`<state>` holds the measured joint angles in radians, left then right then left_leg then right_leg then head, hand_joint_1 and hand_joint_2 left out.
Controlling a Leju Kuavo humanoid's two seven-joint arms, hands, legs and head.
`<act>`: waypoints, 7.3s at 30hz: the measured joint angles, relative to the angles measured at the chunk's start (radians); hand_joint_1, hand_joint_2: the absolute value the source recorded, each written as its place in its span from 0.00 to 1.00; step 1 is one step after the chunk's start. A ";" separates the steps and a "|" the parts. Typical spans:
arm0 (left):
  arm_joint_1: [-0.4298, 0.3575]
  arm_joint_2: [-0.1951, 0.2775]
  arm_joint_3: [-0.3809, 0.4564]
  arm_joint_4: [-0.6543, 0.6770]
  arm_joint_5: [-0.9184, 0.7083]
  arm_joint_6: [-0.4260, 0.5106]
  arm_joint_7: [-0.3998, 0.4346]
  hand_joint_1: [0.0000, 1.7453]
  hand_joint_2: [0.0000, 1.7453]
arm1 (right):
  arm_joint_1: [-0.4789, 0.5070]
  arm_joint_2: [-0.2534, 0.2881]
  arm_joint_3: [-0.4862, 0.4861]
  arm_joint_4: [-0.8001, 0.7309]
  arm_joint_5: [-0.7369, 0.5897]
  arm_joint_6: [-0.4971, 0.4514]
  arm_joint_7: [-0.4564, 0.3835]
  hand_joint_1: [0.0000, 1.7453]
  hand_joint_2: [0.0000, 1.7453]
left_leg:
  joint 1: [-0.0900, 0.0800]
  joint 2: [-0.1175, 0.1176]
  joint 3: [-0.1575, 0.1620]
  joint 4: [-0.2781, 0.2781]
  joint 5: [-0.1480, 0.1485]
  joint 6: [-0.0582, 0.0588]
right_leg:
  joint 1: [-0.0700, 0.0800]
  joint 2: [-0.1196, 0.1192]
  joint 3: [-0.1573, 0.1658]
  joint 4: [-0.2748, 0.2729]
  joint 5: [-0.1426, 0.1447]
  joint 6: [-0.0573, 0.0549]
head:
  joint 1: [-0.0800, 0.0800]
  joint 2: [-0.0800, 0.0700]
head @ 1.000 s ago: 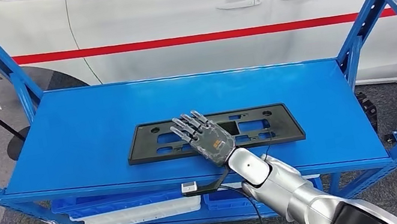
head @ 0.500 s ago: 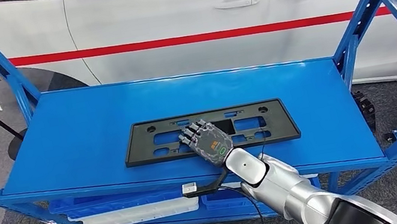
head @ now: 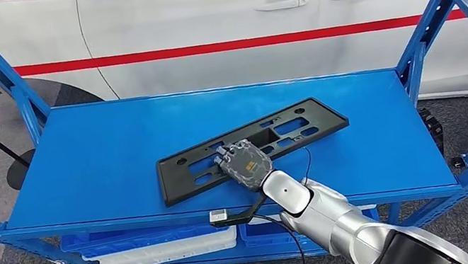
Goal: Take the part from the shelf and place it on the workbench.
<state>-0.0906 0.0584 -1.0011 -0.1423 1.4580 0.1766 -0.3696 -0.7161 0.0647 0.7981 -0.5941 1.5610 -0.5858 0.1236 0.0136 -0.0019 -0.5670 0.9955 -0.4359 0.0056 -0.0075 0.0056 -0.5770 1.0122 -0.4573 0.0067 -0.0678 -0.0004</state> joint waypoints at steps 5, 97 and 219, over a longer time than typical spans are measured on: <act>0.000 -0.001 0.000 0.000 0.000 -0.006 -0.026 0.00 0.00 | -0.004 0.001 -0.025 0.024 -0.001 -0.003 -0.002 1.00 1.00 | 0.001 0.001 -0.003 -0.004 0.005 0.018 | -0.004 -0.001 -0.125 0.264 -0.127 0.011 | 0.000 0.000; -0.017 0.006 -0.060 0.001 0.000 -0.030 -0.097 0.00 1.00 | 0.228 -0.350 -0.204 -1.318 -2.051 0.866 -0.744 1.00 1.00 | -0.009 0.006 -0.008 -0.008 0.008 0.027 | -0.005 -0.006 -0.149 0.251 -0.121 0.018 | -0.001 0.000; 0.005 0.068 -0.207 0.035 0.000 0.082 0.100 0.00 1.00 | 0.314 -0.296 -0.201 -1.317 -1.758 0.904 -0.745 1.00 1.00 | -0.011 -0.017 -0.019 0.003 0.015 0.020 | -0.005 -0.016 -0.093 0.253 -0.152 0.007 | -0.002 0.000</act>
<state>-0.0858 0.1261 -1.2076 -0.1072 1.4580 0.2583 -0.2697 -0.4018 -0.2314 0.5967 -1.9116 -0.1974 0.3184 -0.6210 0.0027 -0.0191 -0.5864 0.9988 -0.4207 0.0255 -0.0128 -0.0100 -0.6700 1.2648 -0.6095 0.0141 -0.0694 -0.0004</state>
